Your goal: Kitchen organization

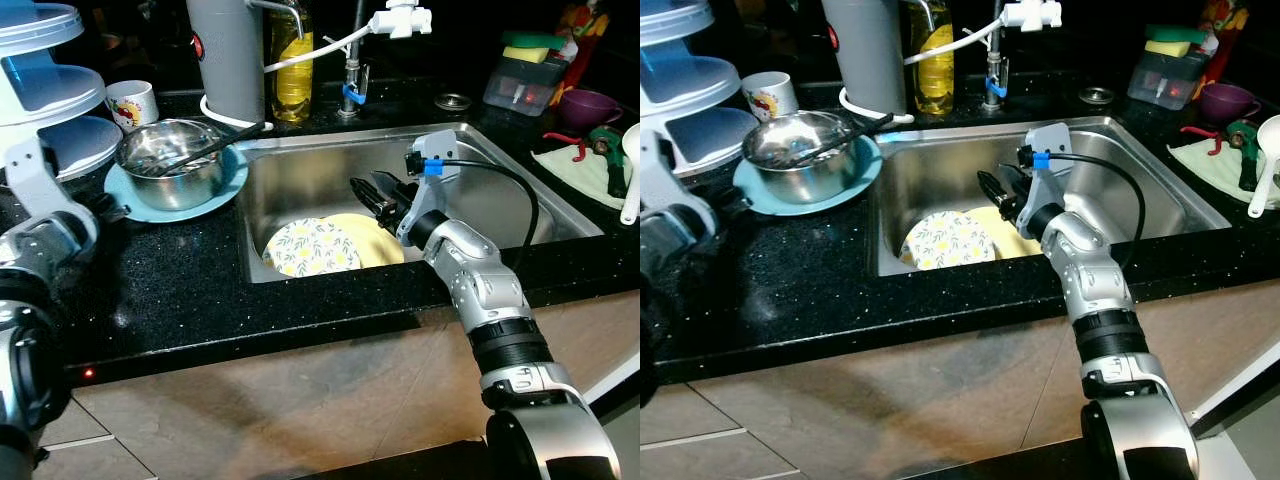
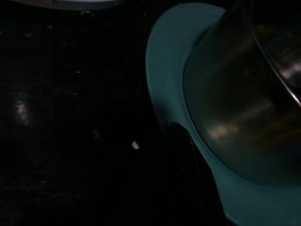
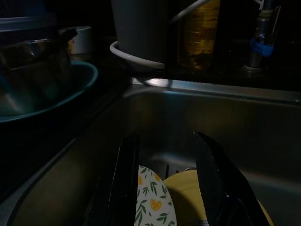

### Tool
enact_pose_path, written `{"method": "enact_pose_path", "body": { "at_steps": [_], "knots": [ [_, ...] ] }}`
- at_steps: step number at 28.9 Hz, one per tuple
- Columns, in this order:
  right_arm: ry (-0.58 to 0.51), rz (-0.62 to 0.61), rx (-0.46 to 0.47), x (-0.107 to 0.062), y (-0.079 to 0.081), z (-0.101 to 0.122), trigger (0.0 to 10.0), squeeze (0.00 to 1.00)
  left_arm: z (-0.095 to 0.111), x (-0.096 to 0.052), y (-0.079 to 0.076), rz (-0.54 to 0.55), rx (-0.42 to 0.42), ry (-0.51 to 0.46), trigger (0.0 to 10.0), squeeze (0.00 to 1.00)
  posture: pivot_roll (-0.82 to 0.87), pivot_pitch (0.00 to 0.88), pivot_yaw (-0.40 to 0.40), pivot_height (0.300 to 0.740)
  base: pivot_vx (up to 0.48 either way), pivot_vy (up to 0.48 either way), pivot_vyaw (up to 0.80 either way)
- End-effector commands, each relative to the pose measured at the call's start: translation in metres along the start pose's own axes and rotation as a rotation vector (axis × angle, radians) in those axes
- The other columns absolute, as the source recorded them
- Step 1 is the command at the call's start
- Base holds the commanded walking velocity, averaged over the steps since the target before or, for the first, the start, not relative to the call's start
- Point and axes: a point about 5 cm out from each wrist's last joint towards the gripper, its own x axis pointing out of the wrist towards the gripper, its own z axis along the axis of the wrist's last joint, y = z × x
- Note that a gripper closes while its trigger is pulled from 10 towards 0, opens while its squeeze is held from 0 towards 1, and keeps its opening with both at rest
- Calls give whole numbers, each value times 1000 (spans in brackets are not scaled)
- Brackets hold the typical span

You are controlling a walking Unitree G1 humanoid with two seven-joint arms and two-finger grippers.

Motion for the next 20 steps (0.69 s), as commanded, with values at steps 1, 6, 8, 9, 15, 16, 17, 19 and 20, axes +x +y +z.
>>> {"method": "enact_pose_path", "body": {
  "at_steps": [1,6,8,9,15,16,17,19,20],
  "knots": [
    [1,12,2,0,3,-1,10000,0,-17,-8,16,-40,63,149,0,0,42,231,8,740,0,0,0],
    [2,19,2,1,4,-1,10000,0,-26,-19,26,-135,136,281,0,0,44,226,5,740,0,0,0],
    [1,21,4,1,5,0,10000,0,-26,-23,32,-136,160,304,0,0,44,226,5,740,0,0,0],
    [1,23,3,1,5,0,10000,0,-23,-25,35,-128,166,303,0,0,47,225,-1,740,0,0,0],
    [1,28,5,2,5,0,10000,0,-14,-34,42,-150,192,320,0,0,53,225,-5,740,0,0,0],
    [2,29,5,2,6,-1,10000,0,-14,-36,42,-173,206,342,0,0,53,225,-5,740,0,0,0],
    [2,29,5,2,6,-1,10000,0,-14,-36,42,-173,206,342,0,0,53,225,-5,740,0,0,0],
    [3,31,7,2,6,-1,10000,0,-18,-40,43,-225,252,408,0,0,53,225,-5,740,0,0,0],
    [3,32,7,2,7,-1,10000,0,-19,-43,41,-273,281,444,0,0,54,226,-4,740,0,0,0]
  ]
}}
